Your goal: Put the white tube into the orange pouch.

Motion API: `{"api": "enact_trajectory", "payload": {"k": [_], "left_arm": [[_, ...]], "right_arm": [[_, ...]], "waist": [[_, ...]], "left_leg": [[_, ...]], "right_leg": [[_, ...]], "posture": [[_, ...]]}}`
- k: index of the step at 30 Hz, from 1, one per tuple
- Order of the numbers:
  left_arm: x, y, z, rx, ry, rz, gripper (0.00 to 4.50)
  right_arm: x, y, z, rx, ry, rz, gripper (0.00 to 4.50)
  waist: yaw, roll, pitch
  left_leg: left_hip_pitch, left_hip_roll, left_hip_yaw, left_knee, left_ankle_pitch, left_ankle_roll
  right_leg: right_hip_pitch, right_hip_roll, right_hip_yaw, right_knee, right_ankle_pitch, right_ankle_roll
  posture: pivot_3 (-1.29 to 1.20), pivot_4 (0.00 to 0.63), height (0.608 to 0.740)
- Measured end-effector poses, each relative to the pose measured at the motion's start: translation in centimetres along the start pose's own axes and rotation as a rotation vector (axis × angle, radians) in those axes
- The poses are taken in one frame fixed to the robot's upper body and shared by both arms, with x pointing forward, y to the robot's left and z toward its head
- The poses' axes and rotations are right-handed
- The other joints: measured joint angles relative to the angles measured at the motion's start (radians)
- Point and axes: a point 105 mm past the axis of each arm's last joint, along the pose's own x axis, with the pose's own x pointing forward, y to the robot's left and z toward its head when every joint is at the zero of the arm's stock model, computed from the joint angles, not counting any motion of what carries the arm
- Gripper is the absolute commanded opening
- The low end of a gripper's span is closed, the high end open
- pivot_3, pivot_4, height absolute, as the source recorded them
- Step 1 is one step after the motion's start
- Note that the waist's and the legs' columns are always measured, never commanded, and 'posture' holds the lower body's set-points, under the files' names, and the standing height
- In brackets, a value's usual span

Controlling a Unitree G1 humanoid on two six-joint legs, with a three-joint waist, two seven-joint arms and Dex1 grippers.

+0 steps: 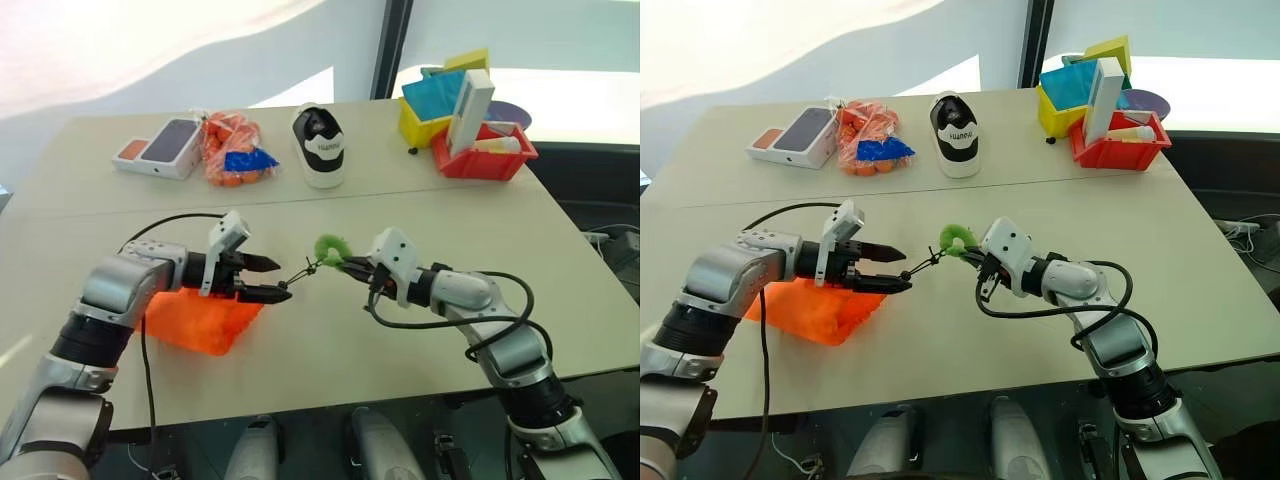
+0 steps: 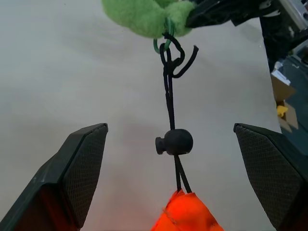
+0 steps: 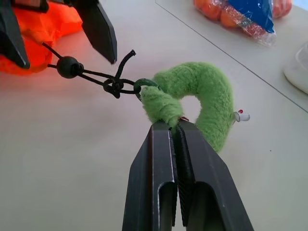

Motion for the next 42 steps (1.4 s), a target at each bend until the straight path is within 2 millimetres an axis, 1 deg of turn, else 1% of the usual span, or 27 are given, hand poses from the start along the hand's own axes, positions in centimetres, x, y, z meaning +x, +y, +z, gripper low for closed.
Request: {"api": "enact_trajectory", "payload": {"k": [2,4,11,14,15,21,25,31,33,35,38,42], "left_arm": [[0.5,0.0,-0.5,-0.001,0.029,0.002,4.47],[0.8,0.0,-0.6,0.000,0.031,0.002,4.47],[1.0,0.0,-0.6,-0.001,0.035,-0.003,4.47],[1.0,-0.1,-0.7,-0.007,0.037,-0.010,3.74],[1.0,-0.2,-0.7,-0.009,0.038,-0.016,3.30],[0.9,-0.1,-0.8,-0.013,0.043,-0.017,0.22],[0.8,0.0,-0.9,-0.004,0.046,-0.006,0.21],[0.1,0.0,-1.9,0.064,0.071,0.012,0.21],[-0.6,-0.3,-2.3,0.105,0.106,0.013,0.21],[-1.3,-0.5,-3.0,0.136,0.144,0.022,0.21],[-1.8,-0.7,-3.9,0.146,0.176,0.024,0.21],[-2.4,-0.8,-4.6,0.164,0.204,0.038,0.21]], "right_arm": [[0.0,0.2,0.1,-0.003,-0.002,0.005,0.00],[0.1,0.3,0.2,-0.004,-0.002,0.009,0.00],[0.0,0.4,0.4,-0.004,-0.002,0.010,0.00],[0.0,0.4,0.5,-0.007,-0.005,0.011,0.00],[0.0,0.4,0.5,-0.008,-0.005,0.011,0.00],[0.0,0.4,0.5,-0.009,-0.005,0.011,0.00],[0.0,0.4,0.4,-0.011,-0.002,0.010,0.00],[-0.3,-0.1,0.1,-0.035,0.025,-0.014,0.00],[-0.3,-1.1,-0.4,-0.052,0.054,-0.066,0.00],[-0.6,-2.7,-1.7,-0.070,0.118,-0.143,0.00],[-0.8,-4.1,-2.8,-0.085,0.169,-0.218,0.00],[-1.0,-4.8,-3.5,-0.097,0.194,-0.253,0.00]], "waist": [[0.000,0.000,0.000],[0.000,0.000,0.000],[0.000,0.000,0.000],[0.000,0.000,0.000],[0.000,0.000,0.000],[0.000,0.000,0.000],[0.000,0.000,0.000],[0.000,0.000,0.000],[-0.003,0.000,0.000],[-0.002,0.000,0.000],[-0.002,0.000,0.000],[-0.002,0.000,0.000]], "left_leg": [[0.000,0.000,0.000,0.000,0.000,0.000],[0.000,0.000,0.000,0.001,0.000,0.000],[0.000,0.000,0.000,0.002,0.000,0.000],[0.000,0.000,0.000,0.002,0.000,0.000],[0.000,0.000,0.000,0.002,0.000,0.000],[0.000,0.000,0.000,0.002,0.000,0.000],[0.000,0.000,0.000,0.002,0.000,0.000],[0.000,0.000,0.000,0.002,0.000,0.000],[0.001,0.000,0.001,0.002,0.000,0.000],[0.001,0.000,0.001,0.002,0.000,0.000],[0.001,0.000,0.001,0.002,0.000,0.000],[0.001,0.000,0.001,0.002,0.000,0.000]], "right_leg": [[0.000,0.000,0.000,0.000,0.000,0.000],[0.000,0.000,0.000,0.000,0.000,0.000],[0.000,0.000,0.000,0.001,0.000,0.000],[0.000,0.000,0.000,0.001,0.000,0.000],[0.000,0.000,0.000,0.001,0.000,0.000],[0.000,0.000,0.000,0.002,0.000,0.000],[0.000,0.000,0.000,0.002,0.000,0.000],[0.000,0.000,0.000,0.002,0.000,0.000],[0.000,0.000,0.001,0.002,0.000,0.000],[0.000,0.000,0.001,0.002,0.000,0.000],[0.000,0.000,0.001,0.002,0.000,0.000],[0.000,0.000,0.001,0.002,0.000,0.000]], "posture": [[0.00,0.150,0.740],[0.00,0.150,0.740],[0.00,0.150,0.740],[0.00,0.150,0.740],[0.00,0.150,0.740],[0.00,0.150,0.740],[0.00,0.150,0.740],[0.00,0.150,0.740],[0.00,0.150,0.740],[0.00,0.150,0.740],[0.00,0.150,0.740],[0.00,0.150,0.740]]}}
